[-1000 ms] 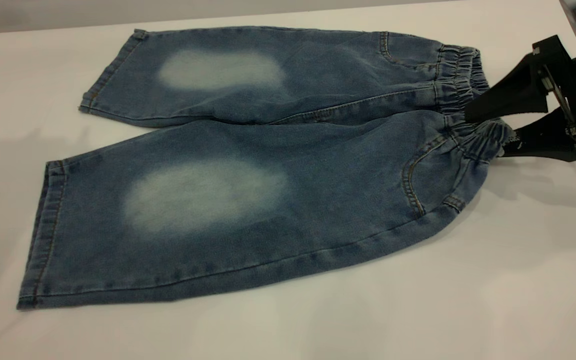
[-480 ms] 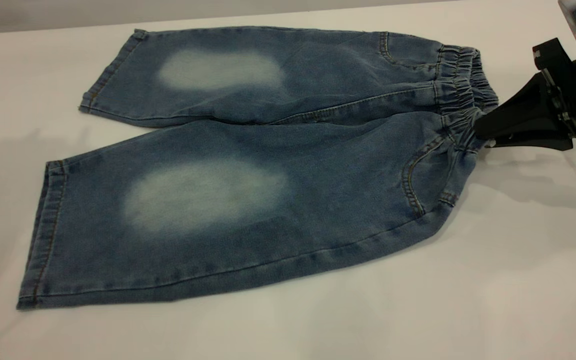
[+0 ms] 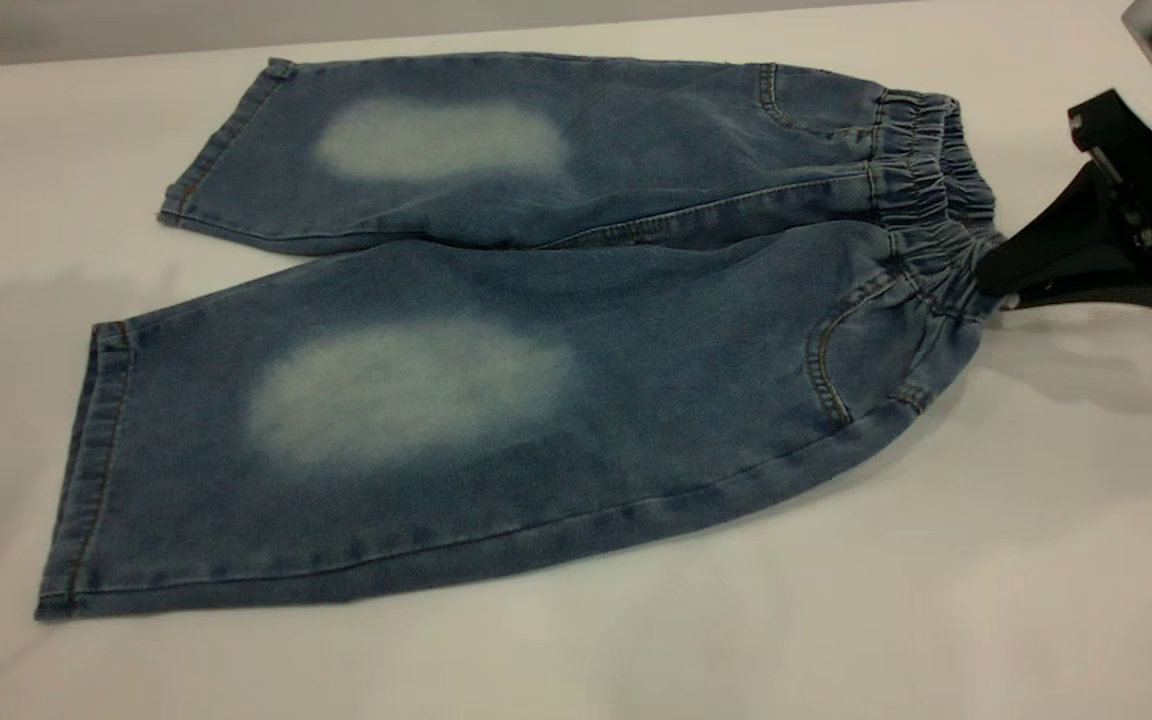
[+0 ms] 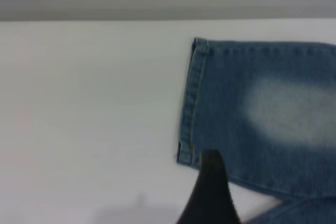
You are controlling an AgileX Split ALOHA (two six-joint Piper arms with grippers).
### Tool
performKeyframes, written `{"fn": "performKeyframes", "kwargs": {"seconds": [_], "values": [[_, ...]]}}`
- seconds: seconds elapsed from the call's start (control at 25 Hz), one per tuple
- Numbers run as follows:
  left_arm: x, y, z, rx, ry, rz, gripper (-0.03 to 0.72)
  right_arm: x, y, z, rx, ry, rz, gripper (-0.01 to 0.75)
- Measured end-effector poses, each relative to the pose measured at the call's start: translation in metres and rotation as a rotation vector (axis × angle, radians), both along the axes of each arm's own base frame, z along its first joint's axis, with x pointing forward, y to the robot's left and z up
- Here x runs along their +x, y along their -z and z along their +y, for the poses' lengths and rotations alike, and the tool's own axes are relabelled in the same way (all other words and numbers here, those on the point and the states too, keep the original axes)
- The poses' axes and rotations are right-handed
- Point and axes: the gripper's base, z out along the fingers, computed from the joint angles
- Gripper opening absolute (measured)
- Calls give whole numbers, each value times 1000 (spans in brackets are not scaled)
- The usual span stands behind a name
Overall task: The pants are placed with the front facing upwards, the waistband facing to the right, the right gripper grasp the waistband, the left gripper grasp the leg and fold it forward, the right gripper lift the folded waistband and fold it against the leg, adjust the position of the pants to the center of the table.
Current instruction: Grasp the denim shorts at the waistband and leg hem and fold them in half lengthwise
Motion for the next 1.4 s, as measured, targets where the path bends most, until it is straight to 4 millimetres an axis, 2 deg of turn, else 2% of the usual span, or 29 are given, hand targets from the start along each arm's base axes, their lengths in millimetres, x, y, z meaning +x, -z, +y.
{"fn": "performKeyframes", "kwargs": {"seconds": [0.2, 0.28, 0.44, 0.76, 0.96, 1.2, 1.4], "values": [[-6, 7, -1, -15, 7, 101, 510, 12, -25, -3, -30, -21, -32, 31], [-10, 9, -3, -40, 6, 150, 510, 14, -28, -4, -38, -26, -20, 31], [-14, 20, -8, -75, 18, 267, 510, 14, -27, -4, -42, -29, -17, 31], [-22, 65, -44, 15, 172, 609, 510, 14, -27, -4, -50, -41, -29, 31], [-26, 92, -57, 49, 221, 799, 510, 14, -27, -4, -51, -41, -30, 31], [-34, 101, -66, 93, 264, 860, 510, 15, -27, -5, -53, -40, -33, 31], [-48, 118, -62, 152, 245, 898, 510, 15, -27, -5, -55, -41, -36, 31]]}}
